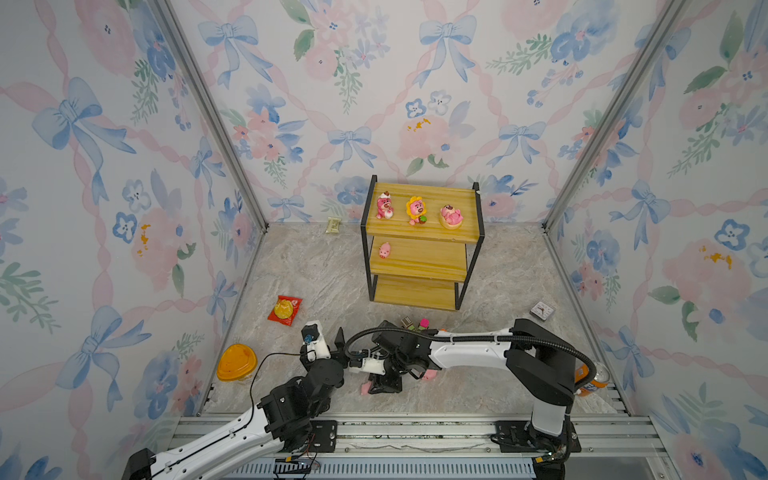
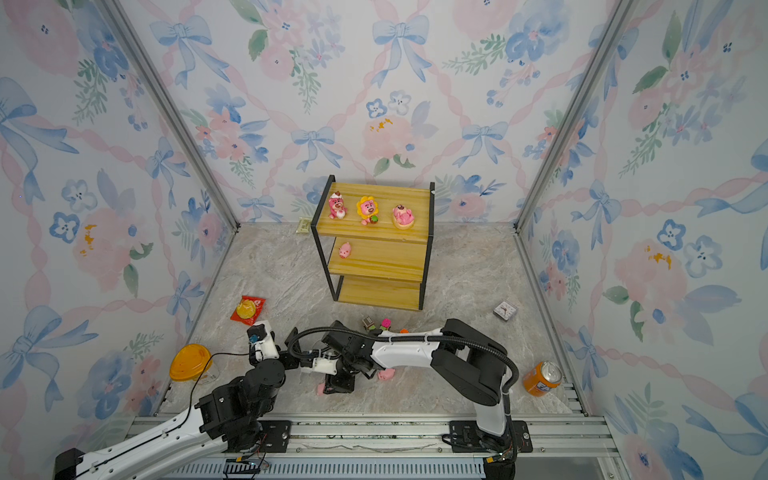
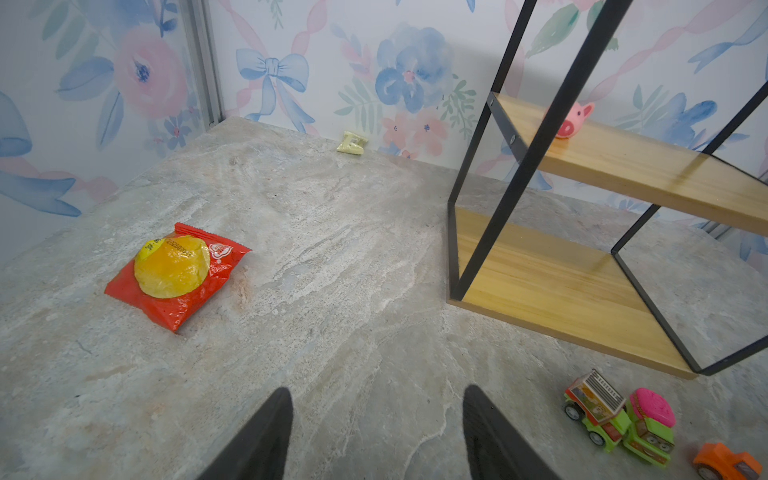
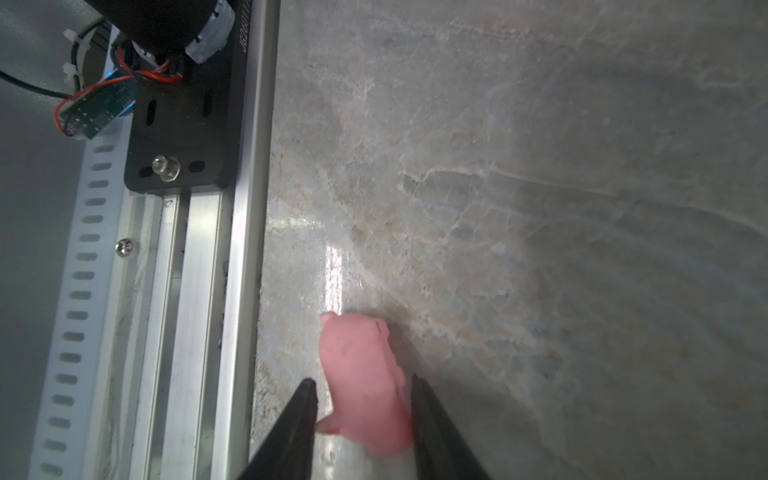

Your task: Place and organize the plastic toys onto the shelf

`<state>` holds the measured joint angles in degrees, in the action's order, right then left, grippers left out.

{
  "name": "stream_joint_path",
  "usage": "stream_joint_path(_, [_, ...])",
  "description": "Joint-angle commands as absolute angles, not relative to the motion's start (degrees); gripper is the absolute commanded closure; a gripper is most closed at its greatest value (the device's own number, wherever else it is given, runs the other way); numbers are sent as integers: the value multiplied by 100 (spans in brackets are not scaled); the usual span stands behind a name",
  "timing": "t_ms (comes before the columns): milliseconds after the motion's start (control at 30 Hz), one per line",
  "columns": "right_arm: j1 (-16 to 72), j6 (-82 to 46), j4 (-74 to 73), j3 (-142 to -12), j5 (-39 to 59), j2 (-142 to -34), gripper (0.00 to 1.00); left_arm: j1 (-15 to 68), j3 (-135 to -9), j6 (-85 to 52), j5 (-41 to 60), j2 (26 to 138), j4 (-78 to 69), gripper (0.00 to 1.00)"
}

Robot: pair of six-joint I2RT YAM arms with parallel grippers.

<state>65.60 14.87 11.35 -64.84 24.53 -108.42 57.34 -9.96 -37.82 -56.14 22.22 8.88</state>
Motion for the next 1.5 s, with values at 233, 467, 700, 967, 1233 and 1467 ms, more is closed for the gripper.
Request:
stream_joint_path(233, [5871, 443, 1337, -6636, 3087, -10938, 69, 5713, -896, -3892, -5468, 2259, 846, 34])
stream_joint_path(467, [5293, -586, 1062, -6650, 4142, -10833, 71, 5704, -896, -3843, -5399, 2299, 840, 34])
stream_joint_path(700, [5309, -566, 1694, -6916, 4124, -11057, 71, 5696, -918, -3777, -5400, 2311, 840, 33])
stream_joint_path(967, [5313, -671, 1747, -6917, 4096, -11393, 71, 5700, -923, -3751, -5356, 2279, 844, 33])
stream_joint_path(1233, [5317, -678, 1764, -6853, 3832, -11435, 67, 5688, -958, -3751, -5344, 2345, 841, 33])
stream_joint_path(1467, [5300, -495, 1996, -6916, 3554, -11349, 62, 5684, -967, -3746, -5344, 2380, 842, 33])
